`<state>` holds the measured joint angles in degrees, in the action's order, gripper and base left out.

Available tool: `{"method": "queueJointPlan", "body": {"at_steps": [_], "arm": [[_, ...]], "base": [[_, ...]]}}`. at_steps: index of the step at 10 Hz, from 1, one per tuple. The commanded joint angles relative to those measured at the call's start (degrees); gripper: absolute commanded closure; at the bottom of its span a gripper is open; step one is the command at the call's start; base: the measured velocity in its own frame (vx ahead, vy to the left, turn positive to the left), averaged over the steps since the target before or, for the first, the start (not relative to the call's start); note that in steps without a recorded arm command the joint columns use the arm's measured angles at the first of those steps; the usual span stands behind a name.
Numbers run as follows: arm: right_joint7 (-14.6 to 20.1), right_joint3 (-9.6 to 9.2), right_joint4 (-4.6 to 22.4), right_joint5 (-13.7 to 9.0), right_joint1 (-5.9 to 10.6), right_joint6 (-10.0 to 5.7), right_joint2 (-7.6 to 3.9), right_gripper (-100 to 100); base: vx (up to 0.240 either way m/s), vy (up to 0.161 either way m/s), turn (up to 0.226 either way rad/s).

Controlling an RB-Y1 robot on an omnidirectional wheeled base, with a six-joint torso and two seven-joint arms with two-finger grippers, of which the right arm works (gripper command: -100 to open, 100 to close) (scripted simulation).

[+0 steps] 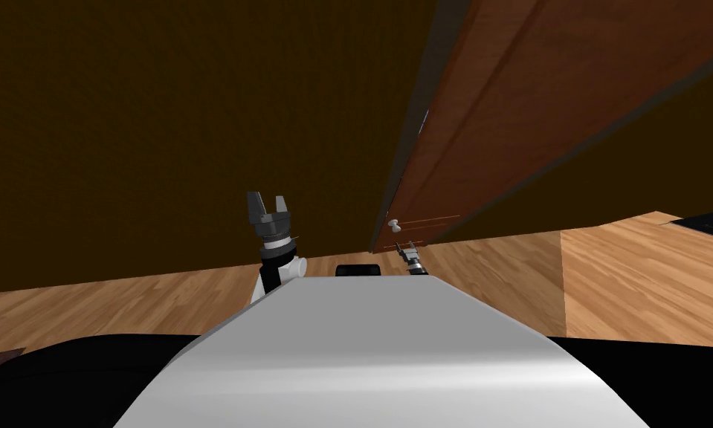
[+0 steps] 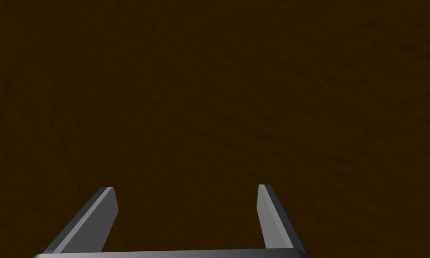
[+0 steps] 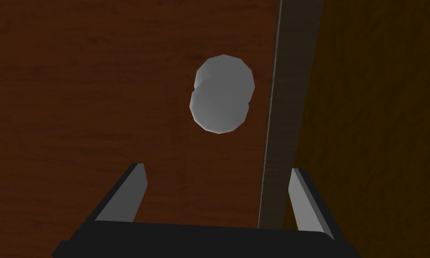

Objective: Pull the door open

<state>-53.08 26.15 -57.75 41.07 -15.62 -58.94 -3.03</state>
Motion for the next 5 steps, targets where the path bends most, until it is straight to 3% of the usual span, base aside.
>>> {"method": "queueJointPlan", "body": {"at_steps": [1, 3, 5], "arm": [[-0.1, 1.51, 2.0, -1.1, 0.58, -0.52, -1.34, -100], [-0.3, 3.35, 4.5, -2.5, 1.29, -1.14, -2.76, -100], [-0.5, 5.09, 6.9, -3.9, 1.97, -1.74, -4.0, -100]], "base": [[0.087, 0.074, 0.271], [0.152, 0.098, 0.225], [0.205, 0.034, 0.204]]}}
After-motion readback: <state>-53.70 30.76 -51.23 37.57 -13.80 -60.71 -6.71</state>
